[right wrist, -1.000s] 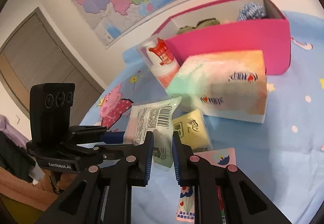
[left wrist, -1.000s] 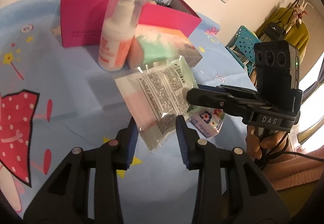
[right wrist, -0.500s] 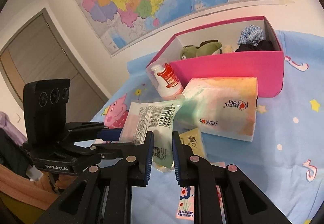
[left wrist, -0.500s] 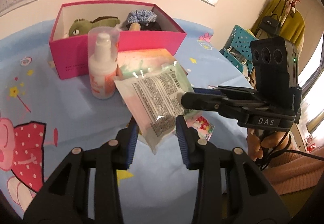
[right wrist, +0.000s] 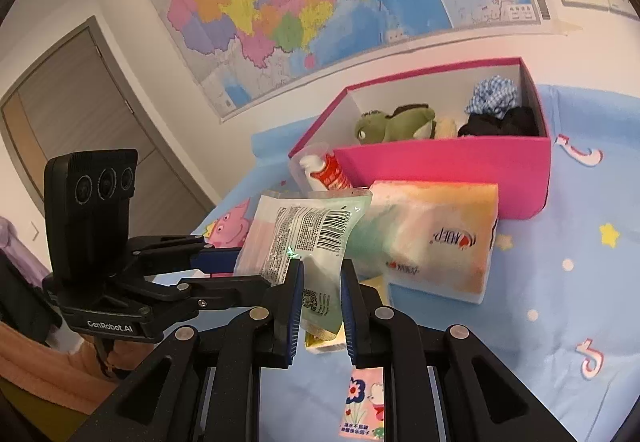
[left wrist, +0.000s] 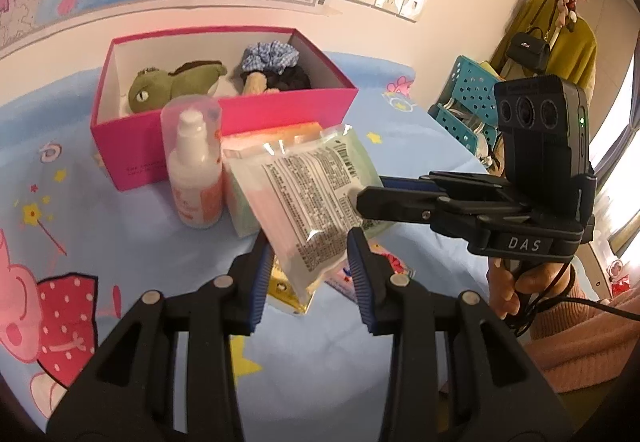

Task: Organize soft objects
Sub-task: 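Lift the clear plastic packet with the right gripper toward the pink box, then lower the packet into the pink box and open the right gripper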

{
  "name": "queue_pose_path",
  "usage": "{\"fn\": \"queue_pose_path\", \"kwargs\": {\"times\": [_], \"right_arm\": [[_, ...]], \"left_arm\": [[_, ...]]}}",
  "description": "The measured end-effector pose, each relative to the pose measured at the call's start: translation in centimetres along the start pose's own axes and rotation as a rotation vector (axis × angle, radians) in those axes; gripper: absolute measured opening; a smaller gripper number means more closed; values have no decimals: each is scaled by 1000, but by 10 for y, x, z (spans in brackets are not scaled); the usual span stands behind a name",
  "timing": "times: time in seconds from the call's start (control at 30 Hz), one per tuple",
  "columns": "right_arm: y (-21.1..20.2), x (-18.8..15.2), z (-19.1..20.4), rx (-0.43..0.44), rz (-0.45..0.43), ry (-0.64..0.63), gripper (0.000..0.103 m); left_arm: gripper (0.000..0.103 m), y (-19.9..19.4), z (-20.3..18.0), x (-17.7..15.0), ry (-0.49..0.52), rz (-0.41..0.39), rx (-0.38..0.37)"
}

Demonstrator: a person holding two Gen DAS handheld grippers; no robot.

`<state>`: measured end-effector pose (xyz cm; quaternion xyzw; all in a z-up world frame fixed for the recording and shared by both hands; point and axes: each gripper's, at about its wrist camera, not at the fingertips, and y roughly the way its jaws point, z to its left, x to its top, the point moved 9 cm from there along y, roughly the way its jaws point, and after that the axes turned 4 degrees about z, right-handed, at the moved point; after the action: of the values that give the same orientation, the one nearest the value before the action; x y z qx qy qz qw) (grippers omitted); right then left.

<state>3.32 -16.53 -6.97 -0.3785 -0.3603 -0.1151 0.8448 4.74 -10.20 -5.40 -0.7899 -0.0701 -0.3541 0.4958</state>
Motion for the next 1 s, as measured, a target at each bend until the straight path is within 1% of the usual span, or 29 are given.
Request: {"fn": "queue_pose_path", "kwargs": {"times": [0.1, 0.43, 0.8, 1.0], "right_arm": [[-3, 4, -1, -6, -9, -8, 17], [-9, 19, -1, -16, -35, -23, 17], [-14, 50, 1, -24, -78, -64, 17], [-9, 68, -2, -18, -91, -72, 17]], "left_arm": [[39, 0, -1, 6, 4, -20, 8], [39, -2, -3, 25, 27, -42, 18], [39, -9, 2, 56, 55, -71, 38], [39, -12, 10, 73, 51, -83, 46]]}}
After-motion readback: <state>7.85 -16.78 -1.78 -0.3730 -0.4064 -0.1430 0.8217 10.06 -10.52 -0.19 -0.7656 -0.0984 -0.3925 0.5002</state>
